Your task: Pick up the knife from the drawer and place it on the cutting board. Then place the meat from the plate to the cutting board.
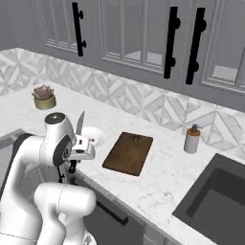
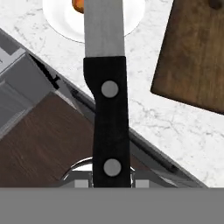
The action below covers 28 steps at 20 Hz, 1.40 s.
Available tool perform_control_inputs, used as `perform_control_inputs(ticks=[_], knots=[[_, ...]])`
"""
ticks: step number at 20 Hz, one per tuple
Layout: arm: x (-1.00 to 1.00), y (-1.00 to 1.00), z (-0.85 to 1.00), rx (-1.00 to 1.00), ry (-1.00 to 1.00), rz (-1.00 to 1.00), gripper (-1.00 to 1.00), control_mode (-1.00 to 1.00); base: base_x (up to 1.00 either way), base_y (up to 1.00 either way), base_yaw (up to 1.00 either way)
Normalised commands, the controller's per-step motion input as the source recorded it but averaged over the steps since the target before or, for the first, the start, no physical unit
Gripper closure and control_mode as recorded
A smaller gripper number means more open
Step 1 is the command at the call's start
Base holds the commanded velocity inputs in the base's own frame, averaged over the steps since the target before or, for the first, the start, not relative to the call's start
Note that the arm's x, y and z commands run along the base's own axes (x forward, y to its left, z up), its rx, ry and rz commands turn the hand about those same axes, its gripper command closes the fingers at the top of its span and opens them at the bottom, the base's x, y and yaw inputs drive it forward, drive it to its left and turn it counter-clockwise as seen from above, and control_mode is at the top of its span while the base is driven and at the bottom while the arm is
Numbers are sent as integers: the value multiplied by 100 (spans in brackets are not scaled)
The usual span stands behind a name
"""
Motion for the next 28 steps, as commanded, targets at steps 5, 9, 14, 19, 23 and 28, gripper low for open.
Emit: perform_control_inputs(ticks=[5, 9, 14, 19, 23, 28], knots=[[0, 0, 0, 0, 0, 0, 100, 100, 2, 29, -77], [0, 0, 0, 0, 0, 0, 100, 100, 28, 26, -55], [0, 0, 0, 0, 0, 0, 100, 100, 46, 15, -31], [0, 0, 0, 0, 0, 0, 100, 100, 53, 17, 1], [8, 1, 0, 0, 1, 4, 100, -100, 7, 0, 5], [75, 43, -5, -1, 0, 0, 100, -100, 0, 0, 0]])
